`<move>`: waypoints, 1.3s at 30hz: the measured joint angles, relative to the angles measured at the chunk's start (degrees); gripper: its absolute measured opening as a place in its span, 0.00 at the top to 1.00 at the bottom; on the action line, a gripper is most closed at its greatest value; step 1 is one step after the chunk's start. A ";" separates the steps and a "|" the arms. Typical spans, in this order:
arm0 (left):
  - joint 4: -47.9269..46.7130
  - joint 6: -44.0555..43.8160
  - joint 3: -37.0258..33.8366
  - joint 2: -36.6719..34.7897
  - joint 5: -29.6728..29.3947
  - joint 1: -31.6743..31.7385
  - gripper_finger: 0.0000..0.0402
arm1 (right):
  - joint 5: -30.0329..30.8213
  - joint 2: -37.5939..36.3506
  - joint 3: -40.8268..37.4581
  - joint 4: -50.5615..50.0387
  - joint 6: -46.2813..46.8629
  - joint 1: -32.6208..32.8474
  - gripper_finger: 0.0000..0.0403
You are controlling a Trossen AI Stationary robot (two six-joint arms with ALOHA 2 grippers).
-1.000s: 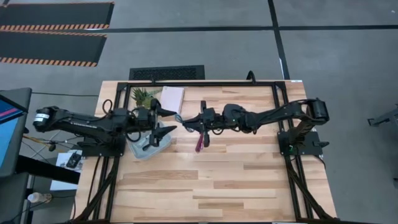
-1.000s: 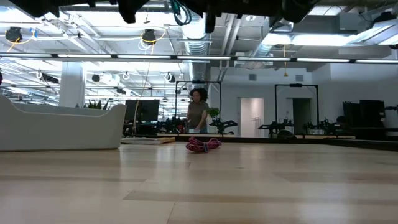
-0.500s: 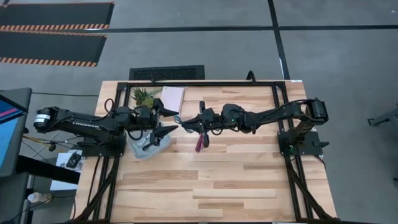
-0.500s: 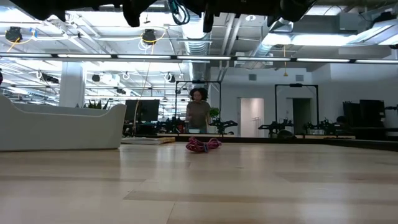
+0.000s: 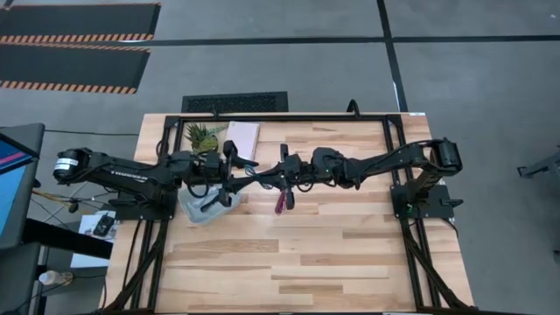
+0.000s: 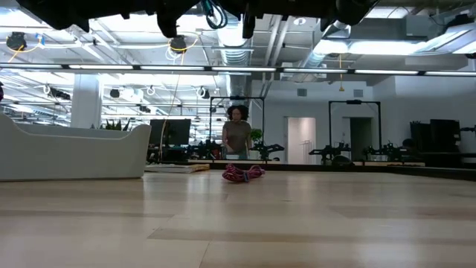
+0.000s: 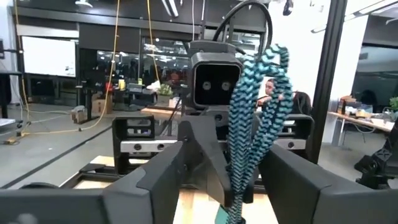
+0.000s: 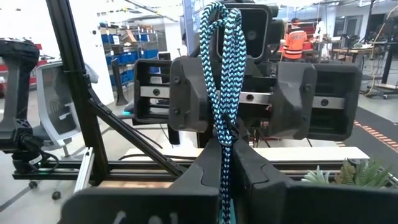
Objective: Pick and place USB-C Cables
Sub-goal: Put the blue USB cable into the gray bin
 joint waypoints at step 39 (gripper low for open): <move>-71.86 -4.87 26.80 -3.76 -21.91 -5.00 1.00 | 3.60 -13.39 -0.04 -28.95 -0.59 -1.66 0.38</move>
